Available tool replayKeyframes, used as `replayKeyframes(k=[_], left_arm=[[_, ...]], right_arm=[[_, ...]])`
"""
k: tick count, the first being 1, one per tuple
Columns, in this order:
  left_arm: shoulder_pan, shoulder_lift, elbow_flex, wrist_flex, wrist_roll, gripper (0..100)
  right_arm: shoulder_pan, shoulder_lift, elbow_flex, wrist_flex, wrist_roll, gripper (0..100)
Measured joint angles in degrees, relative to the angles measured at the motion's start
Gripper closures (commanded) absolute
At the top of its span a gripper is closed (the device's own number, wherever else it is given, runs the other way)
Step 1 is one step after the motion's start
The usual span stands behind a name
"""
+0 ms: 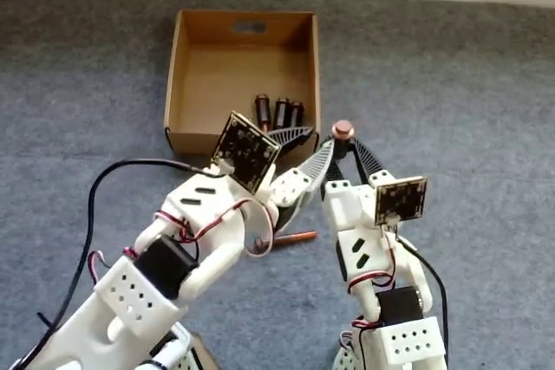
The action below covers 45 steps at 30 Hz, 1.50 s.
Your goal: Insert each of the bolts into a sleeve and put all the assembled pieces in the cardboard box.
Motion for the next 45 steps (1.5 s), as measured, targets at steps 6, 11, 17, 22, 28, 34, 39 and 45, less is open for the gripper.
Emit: replayKeyframes(k=[6,11,17,22,28,34,39,45], left_arm=[[-10.55,-2.46,0.00,11.52,0.00,89],[-28.40,1.58,2.73,16.35,-3.52,95],[-39.91,15.56,5.89,16.35,-14.33,97],[-42.02,30.24,5.89,12.40,-15.12,97],[-42.11,36.75,5.89,11.25,-15.30,97],[-42.11,37.10,7.03,11.08,-15.30,97],[-42.11,37.10,7.74,10.90,-15.30,97],[-42.11,37.10,7.74,10.90,-15.30,97]], right_arm=[[0.00,0.00,0.00,0.00,0.00,99.2],[0.00,0.00,0.00,0.00,0.00,99.2],[0.00,0.00,0.00,0.00,0.00,99.2],[0.00,0.09,-2.02,0.00,0.00,99.2],[0.00,1.14,-11.34,4.22,0.00,99.2],[-1.76,13.80,-25.85,5.10,0.00,99.2],[-6.77,33.05,-36.57,5.10,0.00,99.2],[-8.88,59.52,-50.02,5.10,0.00,99.2]])
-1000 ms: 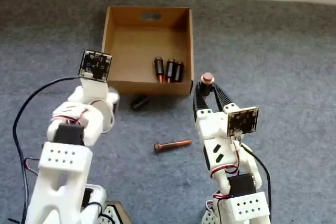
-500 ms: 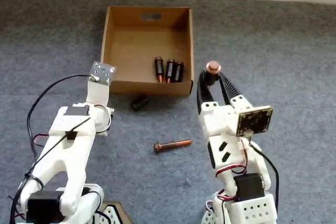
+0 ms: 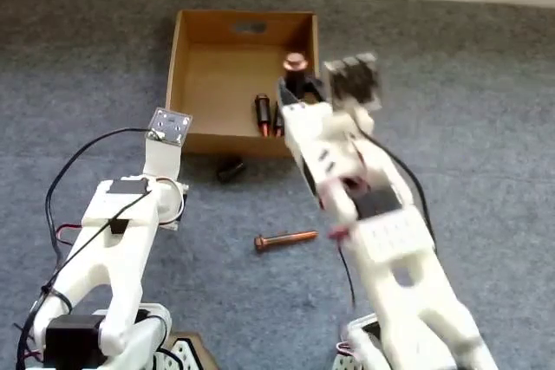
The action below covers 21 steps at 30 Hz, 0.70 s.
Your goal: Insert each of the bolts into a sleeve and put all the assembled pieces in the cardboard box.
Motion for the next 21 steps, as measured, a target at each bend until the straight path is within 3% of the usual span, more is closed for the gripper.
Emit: replayKeyframes(k=[6,11,21], left_arm=[[0.00,0.00,0.18,0.00,0.00,97],[0.00,0.00,0.18,0.00,0.00,97],[0.00,0.00,0.18,-0.53,0.00,97]], right_arm=[[-1.85,21.63,-15.82,0.00,-1.14,99.2],[-1.93,35.43,-26.64,0.00,-11.16,99.2],[-3.34,59.08,-42.11,0.00,-11.52,99.2]])
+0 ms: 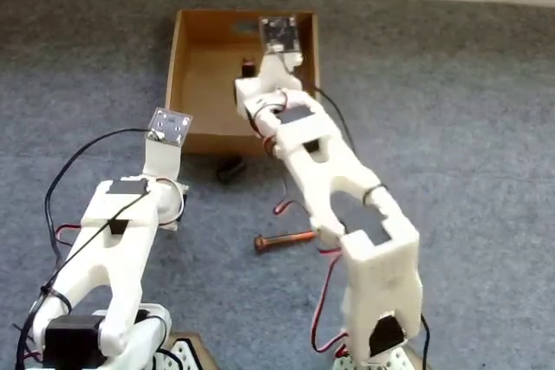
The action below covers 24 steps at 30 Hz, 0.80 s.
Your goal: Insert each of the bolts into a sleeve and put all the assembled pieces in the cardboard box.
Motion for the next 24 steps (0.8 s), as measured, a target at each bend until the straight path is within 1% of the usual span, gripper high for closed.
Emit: replayKeyframes(k=[8,14,24], left_arm=[[0.00,0.09,0.88,-1.23,0.00,97],[0.00,0.09,0.88,-1.23,0.00,97],[0.00,0.09,0.88,-1.23,0.00,97]], right_arm=[[-2.64,6.51,-2.73,0.79,0.00,99.2],[-2.64,7.56,-3.69,4.22,-0.09,99.2],[-2.55,9.93,-4.66,4.66,-0.09,99.2]])
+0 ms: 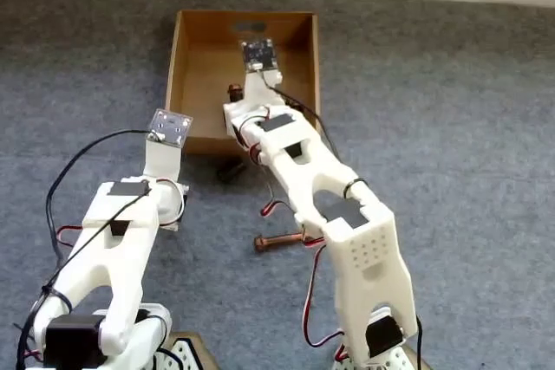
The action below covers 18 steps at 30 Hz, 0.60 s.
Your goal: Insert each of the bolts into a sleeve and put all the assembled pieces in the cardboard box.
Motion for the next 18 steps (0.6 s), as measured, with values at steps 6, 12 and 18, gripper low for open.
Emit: replayKeyframes(k=[6,12,18], left_arm=[[0.00,0.00,0.00,0.00,0.00,97],[0.00,0.00,0.00,0.00,0.00,97],[0.00,0.00,0.00,0.00,0.00,97]], right_arm=[[0.70,0.09,-2.20,4.75,0.00,99.2],[0.97,0.18,-4.04,8.79,0.00,99.0],[0.97,0.18,-4.22,9.14,0.00,79.6]])
